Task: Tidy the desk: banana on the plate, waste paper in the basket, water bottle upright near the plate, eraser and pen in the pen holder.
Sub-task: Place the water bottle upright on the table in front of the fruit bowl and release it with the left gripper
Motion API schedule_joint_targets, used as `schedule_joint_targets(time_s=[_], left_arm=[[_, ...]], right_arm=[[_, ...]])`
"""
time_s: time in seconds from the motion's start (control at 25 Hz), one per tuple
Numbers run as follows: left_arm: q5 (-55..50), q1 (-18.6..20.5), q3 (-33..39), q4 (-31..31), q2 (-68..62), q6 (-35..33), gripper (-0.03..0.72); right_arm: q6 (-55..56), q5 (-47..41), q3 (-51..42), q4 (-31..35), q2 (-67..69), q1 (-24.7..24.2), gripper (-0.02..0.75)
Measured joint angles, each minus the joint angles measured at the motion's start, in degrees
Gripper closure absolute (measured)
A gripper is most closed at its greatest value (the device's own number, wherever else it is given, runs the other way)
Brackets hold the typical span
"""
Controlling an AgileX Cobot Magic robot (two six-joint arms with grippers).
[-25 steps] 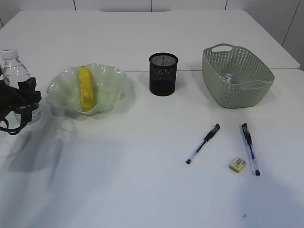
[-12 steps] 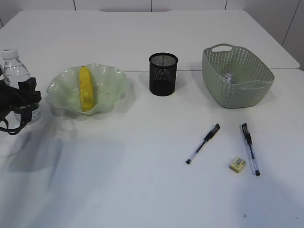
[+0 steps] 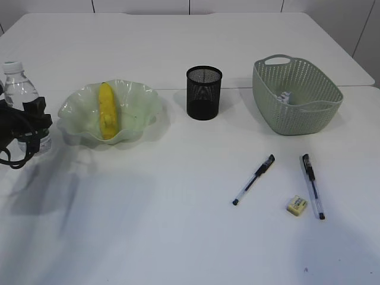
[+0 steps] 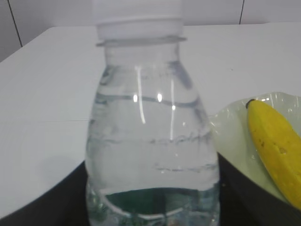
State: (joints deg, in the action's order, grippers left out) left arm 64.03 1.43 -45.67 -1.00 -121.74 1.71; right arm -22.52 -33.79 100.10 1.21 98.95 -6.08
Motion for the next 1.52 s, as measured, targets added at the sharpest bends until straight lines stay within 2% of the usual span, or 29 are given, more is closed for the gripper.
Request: schedule_joint_targets(time_s=[0.56,1.52], left_arm=[[-0.66,0.0,-1.69,3.66,0.0,0.0,0.254],[-0.84,0.0,-3.07,2.58,0.0,-1.71,0.254]], right_arm=[[0.0,0.26,0.0,-1.72,0.0,0.0,0.477],[0.0,0.73,0.0,-1.85,0.22,0.0,0.477]])
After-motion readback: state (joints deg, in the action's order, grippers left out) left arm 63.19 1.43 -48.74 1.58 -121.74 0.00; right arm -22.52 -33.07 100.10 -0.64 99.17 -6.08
